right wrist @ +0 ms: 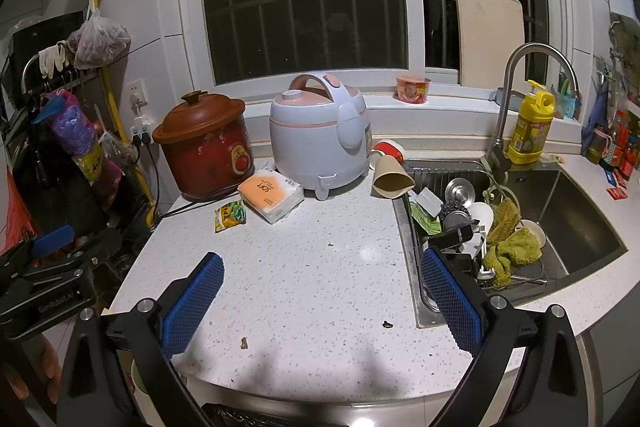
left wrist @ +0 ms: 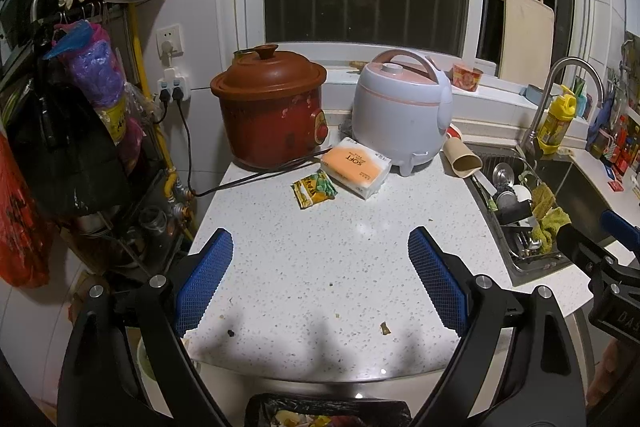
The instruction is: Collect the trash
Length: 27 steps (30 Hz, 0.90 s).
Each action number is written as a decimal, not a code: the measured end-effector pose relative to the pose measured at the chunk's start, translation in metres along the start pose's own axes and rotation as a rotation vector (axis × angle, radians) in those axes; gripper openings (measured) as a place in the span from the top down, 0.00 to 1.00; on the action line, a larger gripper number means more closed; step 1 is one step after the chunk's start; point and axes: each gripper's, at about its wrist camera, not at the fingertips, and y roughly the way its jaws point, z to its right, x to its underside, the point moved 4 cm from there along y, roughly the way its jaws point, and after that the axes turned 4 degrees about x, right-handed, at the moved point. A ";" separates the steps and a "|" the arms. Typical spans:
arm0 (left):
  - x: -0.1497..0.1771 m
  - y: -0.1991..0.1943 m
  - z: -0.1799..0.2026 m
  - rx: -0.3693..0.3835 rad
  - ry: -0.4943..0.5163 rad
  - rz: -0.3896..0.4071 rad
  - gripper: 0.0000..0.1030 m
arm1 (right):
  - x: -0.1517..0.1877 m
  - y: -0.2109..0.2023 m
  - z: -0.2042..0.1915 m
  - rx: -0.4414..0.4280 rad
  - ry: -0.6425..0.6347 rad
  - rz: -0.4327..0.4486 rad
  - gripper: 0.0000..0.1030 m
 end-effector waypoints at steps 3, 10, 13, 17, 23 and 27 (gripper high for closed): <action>0.001 0.001 -0.001 -0.002 -0.001 -0.001 0.15 | 0.000 0.000 0.000 0.000 0.000 -0.001 0.05; 0.004 0.004 -0.006 -0.003 -0.001 -0.007 0.15 | 0.000 0.001 -0.001 -0.005 0.007 -0.006 0.05; 0.006 0.005 -0.007 -0.002 -0.002 -0.010 0.15 | 0.002 0.003 -0.002 -0.007 0.008 -0.009 0.05; 0.006 0.005 -0.007 -0.004 -0.003 -0.014 0.15 | 0.001 0.002 -0.001 -0.005 0.007 -0.008 0.05; 0.008 0.006 -0.007 -0.002 -0.005 -0.018 0.15 | 0.003 0.003 -0.002 -0.006 0.007 -0.012 0.05; 0.010 0.008 -0.008 -0.001 -0.004 -0.023 0.15 | 0.003 0.003 -0.002 -0.005 0.010 -0.012 0.05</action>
